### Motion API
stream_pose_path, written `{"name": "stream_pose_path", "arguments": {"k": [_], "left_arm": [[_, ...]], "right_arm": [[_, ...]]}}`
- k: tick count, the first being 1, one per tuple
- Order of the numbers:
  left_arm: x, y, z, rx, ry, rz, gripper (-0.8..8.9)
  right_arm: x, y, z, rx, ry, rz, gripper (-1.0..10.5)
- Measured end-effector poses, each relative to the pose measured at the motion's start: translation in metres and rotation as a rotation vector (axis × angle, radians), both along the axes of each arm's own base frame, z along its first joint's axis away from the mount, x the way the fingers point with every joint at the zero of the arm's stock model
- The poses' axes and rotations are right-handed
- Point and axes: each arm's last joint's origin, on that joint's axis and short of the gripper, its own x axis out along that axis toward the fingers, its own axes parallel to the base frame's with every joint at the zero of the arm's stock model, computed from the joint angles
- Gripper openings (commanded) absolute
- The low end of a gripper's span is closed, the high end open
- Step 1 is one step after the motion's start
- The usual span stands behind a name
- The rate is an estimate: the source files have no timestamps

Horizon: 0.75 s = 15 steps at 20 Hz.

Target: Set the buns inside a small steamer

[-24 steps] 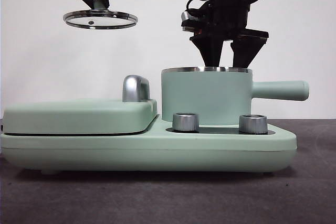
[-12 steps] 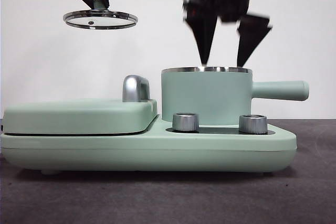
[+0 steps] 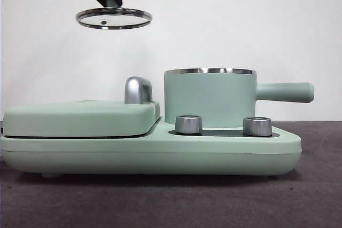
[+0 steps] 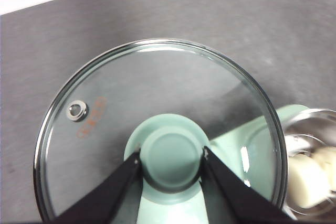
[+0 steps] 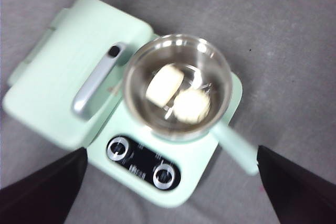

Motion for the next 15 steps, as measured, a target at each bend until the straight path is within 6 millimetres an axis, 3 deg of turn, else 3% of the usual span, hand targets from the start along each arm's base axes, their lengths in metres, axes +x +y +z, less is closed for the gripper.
{"name": "stream_pose_path", "arguments": {"k": [3,9,12,15], "left_arm": [[-0.007,-0.02,0.0,0.0,0.0,-0.051,0.84],[-0.029,-0.066,0.0,-0.001,0.0,-0.177,0.84],[-0.041,-0.087,0.0,-0.001,0.0,-0.238,0.84],[-0.054,-0.106,0.0,-0.001,0.001,-0.295,0.83]], "right_arm": [[-0.049,-0.023,-0.015,0.005,-0.004,0.027,5.2],[-0.137,-0.077,-0.086,0.04,-0.02,0.002,5.2],[-0.167,-0.097,-0.111,0.154,-0.175,-0.004,5.2],[-0.185,-0.108,-0.132,0.219,-0.261,-0.008,5.2]]}}
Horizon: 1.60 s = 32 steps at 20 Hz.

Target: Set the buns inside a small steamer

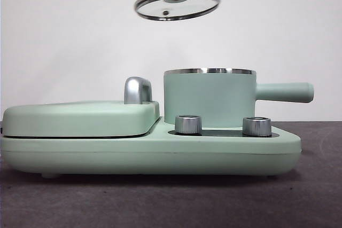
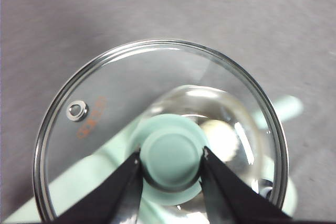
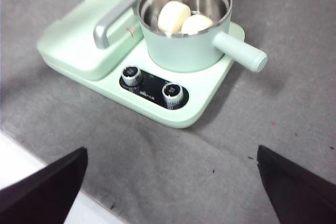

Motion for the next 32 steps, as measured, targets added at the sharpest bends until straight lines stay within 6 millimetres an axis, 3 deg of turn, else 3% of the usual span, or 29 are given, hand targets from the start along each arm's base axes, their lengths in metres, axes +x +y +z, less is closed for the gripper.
{"name": "stream_pose_path", "arguments": {"k": [5,14,23,32], "left_arm": [[-0.009,-0.021,-0.011,0.027,0.038,-0.054,0.78],[0.003,-0.033,-0.043,0.085,0.088,-0.079,0.15],[0.007,-0.039,-0.042,0.022,0.037,-0.138,0.15],[0.012,-0.044,-0.064,0.06,0.089,-0.146,0.14]], "right_arm": [[-0.006,-0.004,-0.012,0.027,-0.023,-0.005,5.2],[-0.004,-0.002,-0.007,0.067,-0.076,-0.002,5.2],[-0.004,-0.002,-0.006,0.068,-0.078,-0.002,5.2],[-0.004,-0.002,-0.006,0.068,-0.078,-0.002,5.2]]}}
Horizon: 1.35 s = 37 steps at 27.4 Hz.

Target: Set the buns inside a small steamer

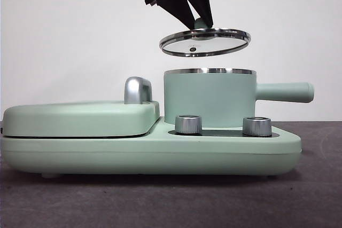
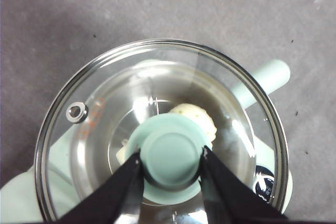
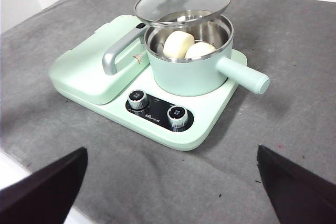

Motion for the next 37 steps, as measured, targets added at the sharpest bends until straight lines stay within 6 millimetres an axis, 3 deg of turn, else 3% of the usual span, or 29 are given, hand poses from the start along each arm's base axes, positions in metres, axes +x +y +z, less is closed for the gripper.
{"name": "stream_pose_path", "arguments": {"k": [15,37], "left_arm": [[0.01,-0.01,-0.027,0.025,0.042,-0.036,0.15],[0.002,-0.025,-0.037,0.127,-0.005,-0.038,0.15]], "right_arm": [[0.0,0.0,0.0,0.0,-0.001,-0.001,5.2],[0.0,0.0,0.0,-0.001,-0.001,-0.004,5.2]]}}
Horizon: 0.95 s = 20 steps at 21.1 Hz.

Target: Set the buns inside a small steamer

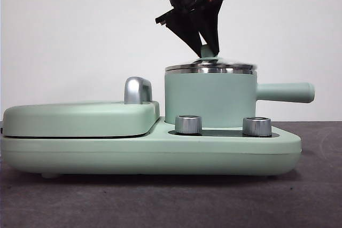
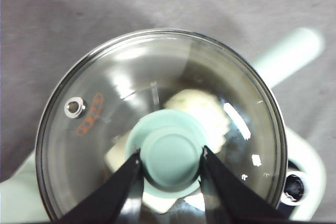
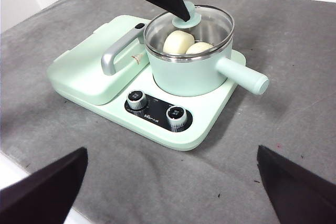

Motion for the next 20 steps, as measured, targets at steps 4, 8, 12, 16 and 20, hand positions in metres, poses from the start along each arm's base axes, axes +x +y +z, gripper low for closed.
{"name": "stream_pose_path", "arguments": {"k": [4,8,12,16,20], "left_arm": [[-0.003,-0.003,0.0,0.016,-0.011,0.0,0.15],[-0.004,-0.003,0.0,0.013,-0.003,0.012,1.17],[-0.004,-0.004,-0.001,0.004,0.01,0.039,5.82],[-0.006,-0.001,0.0,0.013,0.049,0.075,5.95],[-0.032,0.024,0.031,0.041,0.122,0.132,5.93]], "right_arm": [[0.0,0.0,0.0,0.0,0.0,0.0,5.2],[0.0,0.0,0.0,0.0,0.0,0.0,5.2],[0.0,0.0,0.0,0.0,0.0,0.0,5.2],[0.0,0.0,0.0,0.0,0.0,0.0,5.2],[0.0,0.0,0.0,0.0,0.0,0.0,5.2]]}}
